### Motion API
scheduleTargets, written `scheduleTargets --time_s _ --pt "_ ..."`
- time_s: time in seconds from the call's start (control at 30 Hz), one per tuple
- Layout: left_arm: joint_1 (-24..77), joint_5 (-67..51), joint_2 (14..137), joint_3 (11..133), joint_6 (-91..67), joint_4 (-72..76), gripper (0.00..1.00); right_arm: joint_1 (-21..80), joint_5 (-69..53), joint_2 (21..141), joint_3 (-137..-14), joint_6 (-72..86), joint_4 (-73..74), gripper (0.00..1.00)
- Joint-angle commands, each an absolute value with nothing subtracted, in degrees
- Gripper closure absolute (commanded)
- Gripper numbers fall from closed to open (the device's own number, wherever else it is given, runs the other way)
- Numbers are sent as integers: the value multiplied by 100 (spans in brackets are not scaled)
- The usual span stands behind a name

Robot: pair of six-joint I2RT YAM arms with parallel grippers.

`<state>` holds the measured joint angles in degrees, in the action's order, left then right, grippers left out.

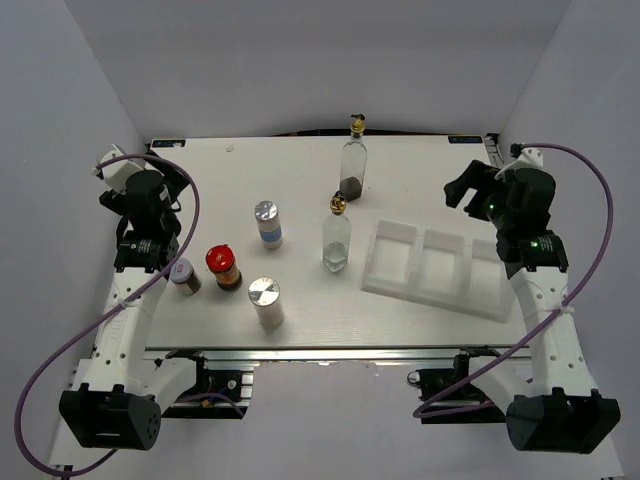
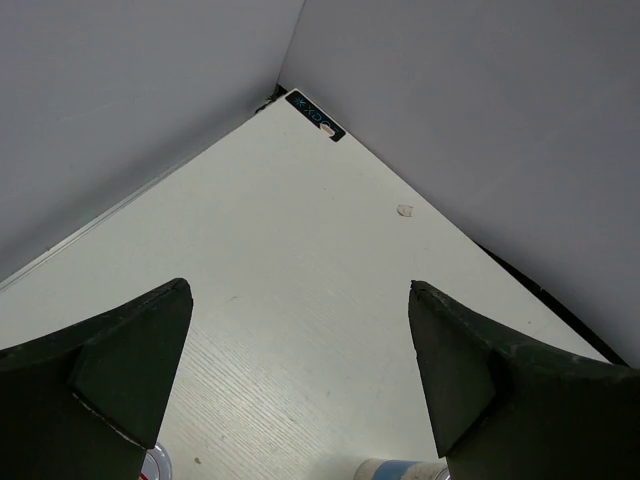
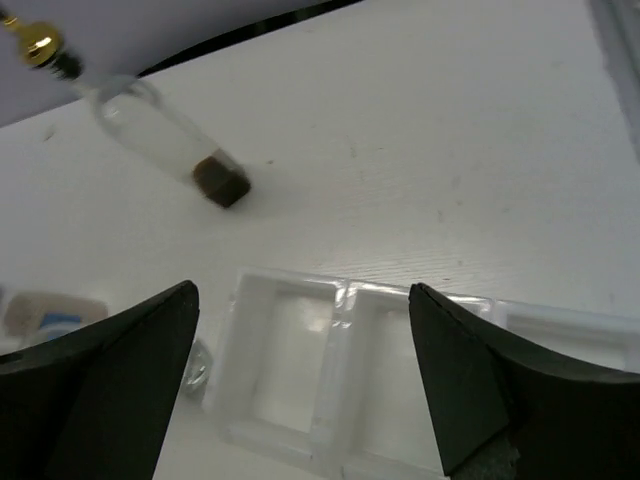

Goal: Organize the condiment bottles

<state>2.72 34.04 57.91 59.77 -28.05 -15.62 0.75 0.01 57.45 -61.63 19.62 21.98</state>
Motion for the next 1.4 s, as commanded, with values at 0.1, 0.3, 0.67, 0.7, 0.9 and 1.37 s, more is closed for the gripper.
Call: scheduleTargets --time_s 0.1,0.3,0.67,0.7,0.9,1.37 --pt "255 3375 5862 6117 -2848 -1643 2 114 -4415 5195 -5583 776 559 11" --pt "255 3182 6090 6205 -2804 -1635 2 2200 -2903 5921 -6098 -787 1115 11" --pt "246 3059 6249 6302 -2698 -1714 2 3392 -2375 7689 -6802 -1451 151 11" --pt "246 3050 6240 6284 -2698 -1696 2 3462 -2382 7873 -6803 -1415 28 11" --pt "246 2953 6249 6284 -2707 -1679 2 3683 -2338 8367 -6715 -1090 -1010 23" --pt "246 2848 6082 6214 -2725 -1626 2 3691 -1529 7331 -6943 -124 -1134 100"
